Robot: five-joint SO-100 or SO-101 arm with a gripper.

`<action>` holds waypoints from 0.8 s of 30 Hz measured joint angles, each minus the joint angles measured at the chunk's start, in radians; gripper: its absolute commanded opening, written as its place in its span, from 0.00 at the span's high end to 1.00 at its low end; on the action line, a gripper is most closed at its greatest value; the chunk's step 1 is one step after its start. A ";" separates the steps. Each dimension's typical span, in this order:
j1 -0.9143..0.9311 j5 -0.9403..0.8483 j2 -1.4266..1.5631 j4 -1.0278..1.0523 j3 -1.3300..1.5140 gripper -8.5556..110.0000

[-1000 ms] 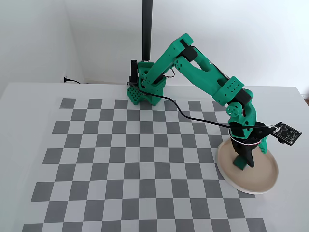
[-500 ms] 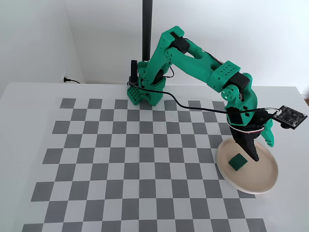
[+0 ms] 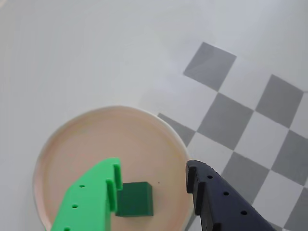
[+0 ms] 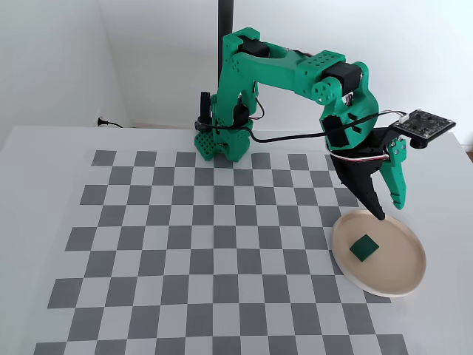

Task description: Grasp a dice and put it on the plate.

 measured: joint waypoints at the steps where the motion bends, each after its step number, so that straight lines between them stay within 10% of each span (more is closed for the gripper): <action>1: 0.014 0.002 0.015 0.005 0.000 0.89; 24: 0.253 0.080 0.603 -0.201 0.627 0.96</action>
